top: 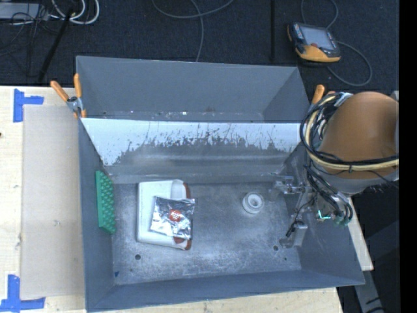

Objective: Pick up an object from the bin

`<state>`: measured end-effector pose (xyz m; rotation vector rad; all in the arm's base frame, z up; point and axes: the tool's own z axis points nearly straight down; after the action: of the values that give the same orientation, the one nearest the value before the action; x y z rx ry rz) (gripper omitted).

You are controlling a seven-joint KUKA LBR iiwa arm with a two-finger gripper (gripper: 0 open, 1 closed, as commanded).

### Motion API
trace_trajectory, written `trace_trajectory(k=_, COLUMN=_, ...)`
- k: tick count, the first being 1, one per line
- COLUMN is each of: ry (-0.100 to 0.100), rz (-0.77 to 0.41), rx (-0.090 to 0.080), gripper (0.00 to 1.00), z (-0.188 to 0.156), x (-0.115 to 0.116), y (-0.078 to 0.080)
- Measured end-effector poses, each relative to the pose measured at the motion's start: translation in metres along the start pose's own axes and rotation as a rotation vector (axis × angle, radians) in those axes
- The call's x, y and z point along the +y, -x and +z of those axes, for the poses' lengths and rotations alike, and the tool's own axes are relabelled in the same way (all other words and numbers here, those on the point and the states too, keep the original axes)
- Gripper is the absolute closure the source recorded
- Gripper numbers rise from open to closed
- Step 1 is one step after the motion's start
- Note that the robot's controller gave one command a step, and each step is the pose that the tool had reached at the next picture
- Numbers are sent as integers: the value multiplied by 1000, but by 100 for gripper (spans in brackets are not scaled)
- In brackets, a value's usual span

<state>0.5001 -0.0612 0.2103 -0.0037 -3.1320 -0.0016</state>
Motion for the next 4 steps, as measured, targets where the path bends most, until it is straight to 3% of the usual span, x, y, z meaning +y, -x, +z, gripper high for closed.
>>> trace_trajectory(k=1, ry=2, rz=-60, rx=-10, gripper=0, z=17, x=86, y=31)
trace_trajectory(k=2, ry=-1, rz=-57, rx=-14, gripper=0, z=26, x=80, y=111)
trace_trajectory(k=3, ry=0, rz=-107, rx=-5, gripper=0, z=61, x=103, y=103)
trace_trajectory(k=4, ry=-5, rz=-122, rx=-7, gripper=0, z=75, x=13, y=91)
